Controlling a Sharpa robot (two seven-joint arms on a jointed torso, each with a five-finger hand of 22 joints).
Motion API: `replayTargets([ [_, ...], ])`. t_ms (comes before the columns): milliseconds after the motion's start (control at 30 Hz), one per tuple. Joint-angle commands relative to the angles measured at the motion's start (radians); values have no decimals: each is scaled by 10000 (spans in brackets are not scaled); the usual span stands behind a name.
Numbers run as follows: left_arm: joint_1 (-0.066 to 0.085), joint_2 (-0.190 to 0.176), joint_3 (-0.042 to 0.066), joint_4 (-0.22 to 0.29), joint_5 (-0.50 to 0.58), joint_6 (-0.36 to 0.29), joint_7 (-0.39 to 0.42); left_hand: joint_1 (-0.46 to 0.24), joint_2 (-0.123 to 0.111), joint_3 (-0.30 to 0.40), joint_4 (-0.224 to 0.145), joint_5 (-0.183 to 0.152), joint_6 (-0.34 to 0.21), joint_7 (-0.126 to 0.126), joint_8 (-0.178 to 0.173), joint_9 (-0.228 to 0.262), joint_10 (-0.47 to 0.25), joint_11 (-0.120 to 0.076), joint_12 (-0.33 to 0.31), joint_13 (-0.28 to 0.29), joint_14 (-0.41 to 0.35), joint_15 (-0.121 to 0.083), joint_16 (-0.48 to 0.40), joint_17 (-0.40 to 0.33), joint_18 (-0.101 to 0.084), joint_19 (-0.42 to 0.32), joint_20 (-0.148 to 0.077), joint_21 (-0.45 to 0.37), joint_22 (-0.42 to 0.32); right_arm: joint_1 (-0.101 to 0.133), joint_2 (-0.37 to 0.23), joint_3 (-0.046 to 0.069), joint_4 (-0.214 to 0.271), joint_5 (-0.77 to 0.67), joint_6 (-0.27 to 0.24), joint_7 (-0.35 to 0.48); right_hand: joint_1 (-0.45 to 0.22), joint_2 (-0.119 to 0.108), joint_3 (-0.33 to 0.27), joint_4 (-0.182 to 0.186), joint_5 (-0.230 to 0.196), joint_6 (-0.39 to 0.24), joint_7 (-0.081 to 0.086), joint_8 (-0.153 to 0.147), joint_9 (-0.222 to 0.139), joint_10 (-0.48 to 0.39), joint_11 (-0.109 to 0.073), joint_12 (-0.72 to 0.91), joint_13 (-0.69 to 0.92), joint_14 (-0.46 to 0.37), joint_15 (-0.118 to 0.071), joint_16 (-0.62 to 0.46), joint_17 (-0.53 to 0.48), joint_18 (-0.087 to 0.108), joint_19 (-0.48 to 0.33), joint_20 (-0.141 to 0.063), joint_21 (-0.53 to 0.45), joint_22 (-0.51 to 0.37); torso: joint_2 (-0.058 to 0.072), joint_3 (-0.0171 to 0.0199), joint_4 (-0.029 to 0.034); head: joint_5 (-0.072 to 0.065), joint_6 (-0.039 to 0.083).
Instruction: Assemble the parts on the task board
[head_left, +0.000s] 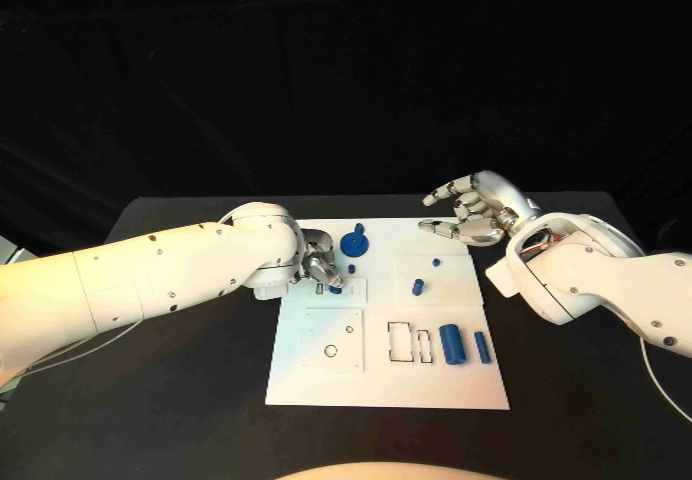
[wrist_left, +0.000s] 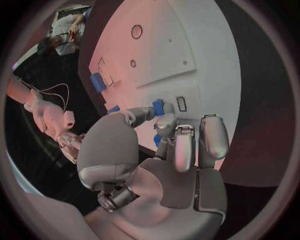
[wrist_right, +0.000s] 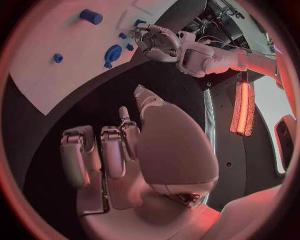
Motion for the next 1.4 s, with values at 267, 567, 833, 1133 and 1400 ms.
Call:
replayTargets([
  [267,-50,129,-41,-144,198,184,-18,-202,76,1263,-1373,-62,524,-421,18,996,109,-27,54,45,893,-103,-10,2053,-202,70,-13,34,30,-11,10,2,2,-31,124,60,-17,81,-14,41,37,72,21,-17,-15,-89,8,-53,1066,980,77,-35,2321,-68,1029,48,44,2630,6,0,-11,-28,15],
  [567,-50,176,-41,-195,227,226,-16,-278,119,1161,-1305,-94,549,-435,2,1007,123,-37,57,55,895,-113,-6,2058,-207,84,-24,38,49,-13,2,2,2,-30,131,59,-17,81,-14,41,37,72,21,-17,-15,-89,8,-53,1066,980,77,-35,2321,-68,1029,48,44,2630,-3,-4,1,-57,4],
  [833,-50,187,-41,-205,265,359,-14,-657,-1,422,-1000,-164,614,-491,-94,1044,119,-74,31,40,893,-143,-9,2050,-212,97,-56,17,56,-14,-4,1,-3,-29,135,60,-17,81,-14,41,37,72,21,-17,-15,-89,8,-53,1066,980,77,-35,2321,-68,1029,48,44,2630,-7,-5,0,-70,-5],
  [1133,-50,183,-41,-239,283,449,-17,-1055,-86,-792,-365,-283,770,-512,-244,1053,100,-87,30,63,894,-157,-7,2051,-218,118,-77,-7,69,-15,-7,1,-6,-25,136,64,-31,80,-13,35,43,87,17,-13,-19,-96,3,-61,1057,979,73,-39,2315,-68,1029,44,44,2630,-9,-4,0,-80,-9],
  [1400,-49,169,-41,-288,280,426,-18,-1135,-42,-1723,142,-311,846,-509,-344,1077,90,-82,37,81,897,-155,1,2062,-220,133,-79,-19,85,-15,-18,0,-2,-23,129,66,-40,77,-17,37,42,85,17,-15,-21,-96,3,-61,1057,979,72,-39,2315,-68,1029,43,44,2630,-4,-2,-6,-91,10],
])
